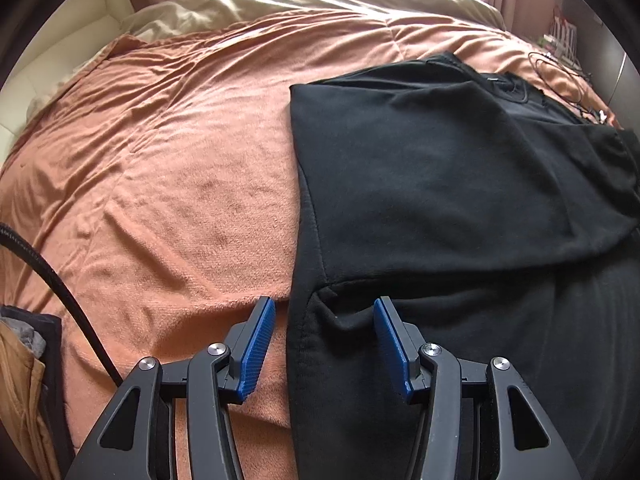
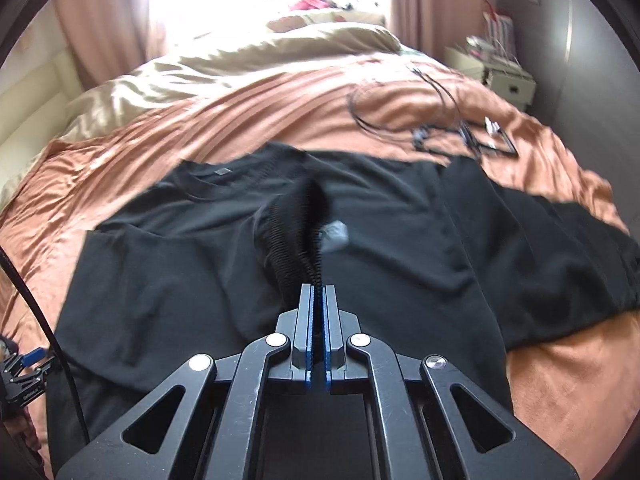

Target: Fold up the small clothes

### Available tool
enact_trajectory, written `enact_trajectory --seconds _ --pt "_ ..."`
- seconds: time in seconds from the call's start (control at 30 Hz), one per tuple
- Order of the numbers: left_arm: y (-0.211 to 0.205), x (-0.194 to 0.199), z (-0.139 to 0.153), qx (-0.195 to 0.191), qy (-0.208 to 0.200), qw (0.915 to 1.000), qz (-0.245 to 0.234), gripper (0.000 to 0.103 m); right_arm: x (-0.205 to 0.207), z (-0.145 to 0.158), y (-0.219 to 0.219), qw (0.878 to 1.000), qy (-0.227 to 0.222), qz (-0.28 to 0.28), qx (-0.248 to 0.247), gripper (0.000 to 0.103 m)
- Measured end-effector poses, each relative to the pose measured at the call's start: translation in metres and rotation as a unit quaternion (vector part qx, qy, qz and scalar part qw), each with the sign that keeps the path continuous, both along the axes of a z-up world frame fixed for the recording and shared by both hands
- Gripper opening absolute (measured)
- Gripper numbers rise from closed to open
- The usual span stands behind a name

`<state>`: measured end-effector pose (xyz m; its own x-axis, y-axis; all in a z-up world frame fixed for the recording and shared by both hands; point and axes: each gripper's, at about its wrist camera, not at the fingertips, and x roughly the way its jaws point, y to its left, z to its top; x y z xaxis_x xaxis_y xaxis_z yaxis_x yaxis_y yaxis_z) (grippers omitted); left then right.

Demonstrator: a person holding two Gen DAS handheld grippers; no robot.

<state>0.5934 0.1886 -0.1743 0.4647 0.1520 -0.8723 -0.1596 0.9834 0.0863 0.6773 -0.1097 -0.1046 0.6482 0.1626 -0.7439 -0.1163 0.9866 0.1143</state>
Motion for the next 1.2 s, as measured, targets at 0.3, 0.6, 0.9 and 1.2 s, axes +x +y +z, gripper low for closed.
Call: enact_trajectory --seconds 0.3,0.6,0.9,1.2 --pt "0.024 -0.003 0.003 -0.017 -0.016 0.9985 0.050 0.005 -0.001 0.000 -0.004 1.000 0.007 -0.011 0.020 0.000" --pt "0.062 -0.021 0.018 -0.018 -0.028 0.9940 0.104 0.000 0.006 -0.026 -0.031 0.998 0.044 -0.049 0.020 0.000" --pt "0.030 -0.025 0.033 -0.042 -0.038 0.9975 0.042 0.022 -0.007 -0.018 -0.049 0.996 0.056 -0.060 0.044 0.023" --pt "-0.004 -0.057 0.080 -0.072 -0.087 0.9935 0.015 0.061 -0.075 0.016 -0.066 0.996 0.032 -0.038 0.068 0.058"
